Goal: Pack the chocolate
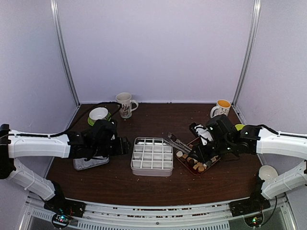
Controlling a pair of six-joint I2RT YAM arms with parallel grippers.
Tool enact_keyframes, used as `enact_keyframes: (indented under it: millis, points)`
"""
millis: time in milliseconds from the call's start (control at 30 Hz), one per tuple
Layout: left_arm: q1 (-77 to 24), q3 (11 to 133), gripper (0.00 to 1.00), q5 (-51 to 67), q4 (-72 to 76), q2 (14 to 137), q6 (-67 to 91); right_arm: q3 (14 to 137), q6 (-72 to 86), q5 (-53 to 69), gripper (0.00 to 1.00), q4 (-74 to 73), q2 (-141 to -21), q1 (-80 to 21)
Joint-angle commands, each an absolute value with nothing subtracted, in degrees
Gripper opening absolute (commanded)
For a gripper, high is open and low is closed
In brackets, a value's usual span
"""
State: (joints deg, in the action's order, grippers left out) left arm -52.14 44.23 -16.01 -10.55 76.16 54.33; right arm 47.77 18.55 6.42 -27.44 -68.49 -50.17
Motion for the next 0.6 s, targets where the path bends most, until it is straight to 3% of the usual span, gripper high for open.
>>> enact_keyframes:
  millis: [0, 167, 367, 567]
  points:
    - [-51.7, 43.6, 0.75, -17.4, -9.2, 74.7, 54.0, 49.7, 18.2, 4.0, 0.36, -25.9, -68.8, -50.5]
    - [-51.7, 43.6, 0.84, -17.7, -9.5, 74.5, 53.9, 49.7, 18.2, 3.8, 0.45, -25.8, -68.4, -50.5]
    - [-51.6, 43.6, 0.98, -18.8, -10.8, 73.8, 54.0, 50.3, 18.2, 2.7, 0.46, -26.7, -66.8, -50.6]
    - [-51.2, 42.9, 0.98, -20.2, -12.3, 73.1, 55.4, 49.9, 18.4, 0.1, 0.44, -28.4, -62.5, -50.6]
